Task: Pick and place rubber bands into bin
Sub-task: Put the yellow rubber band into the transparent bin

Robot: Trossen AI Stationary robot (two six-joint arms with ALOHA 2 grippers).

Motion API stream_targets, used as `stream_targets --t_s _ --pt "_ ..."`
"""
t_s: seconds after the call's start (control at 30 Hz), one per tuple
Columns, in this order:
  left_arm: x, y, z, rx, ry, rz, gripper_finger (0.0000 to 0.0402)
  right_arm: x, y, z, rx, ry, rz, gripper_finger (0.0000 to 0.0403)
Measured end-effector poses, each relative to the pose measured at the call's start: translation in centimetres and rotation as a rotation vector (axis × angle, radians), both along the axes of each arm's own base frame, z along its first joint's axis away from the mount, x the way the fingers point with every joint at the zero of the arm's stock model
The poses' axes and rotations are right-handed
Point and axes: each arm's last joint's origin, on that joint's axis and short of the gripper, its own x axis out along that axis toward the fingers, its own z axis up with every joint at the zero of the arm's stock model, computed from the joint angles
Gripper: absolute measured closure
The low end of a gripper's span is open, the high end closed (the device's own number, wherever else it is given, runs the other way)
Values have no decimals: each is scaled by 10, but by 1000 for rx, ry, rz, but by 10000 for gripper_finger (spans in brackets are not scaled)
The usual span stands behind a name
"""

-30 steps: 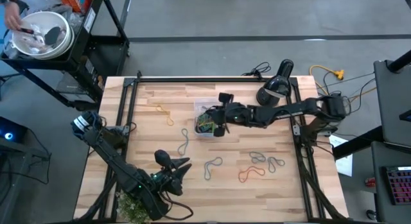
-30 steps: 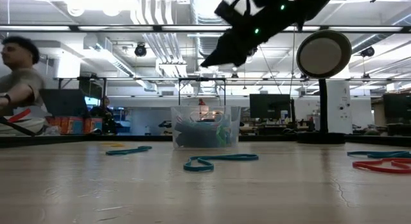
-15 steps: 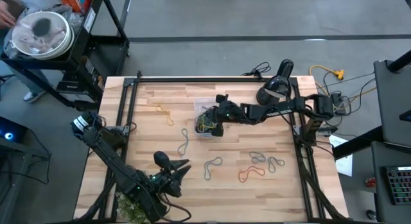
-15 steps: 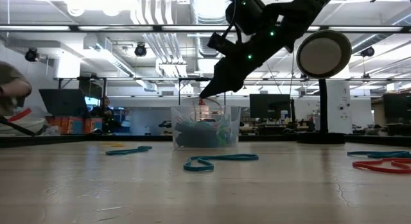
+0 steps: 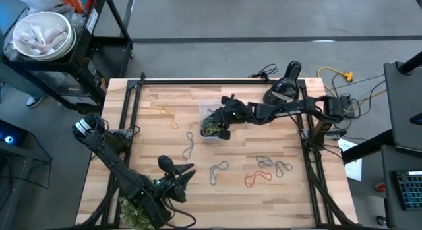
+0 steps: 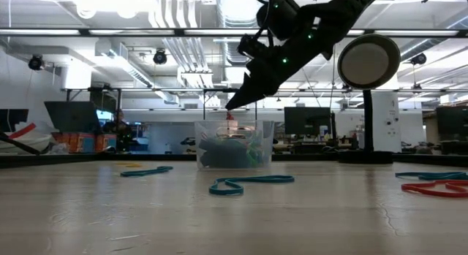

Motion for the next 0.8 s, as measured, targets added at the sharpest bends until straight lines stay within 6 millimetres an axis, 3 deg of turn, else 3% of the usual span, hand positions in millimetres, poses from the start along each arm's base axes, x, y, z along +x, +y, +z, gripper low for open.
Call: stream_targets --t_s 0.13,0.3,0.5,0.67,0.8 --pt "0 1 -2 -30 -18 11 286 -3 13 13 -38 -3 57 282" --pt "4 6 -3 -61 -40 41 286 -15 45 28 -80 28 181 278" --pt "15 22 0 -135 -92 114 286 -39 83 32 -71 142 301 284" --pt "29 43 3 -159 -68 158 286 -55 112 27 -26 207 359 293" --pt "34 76 21 -234 -1 158 286 -66 133 15 21 250 384 299"
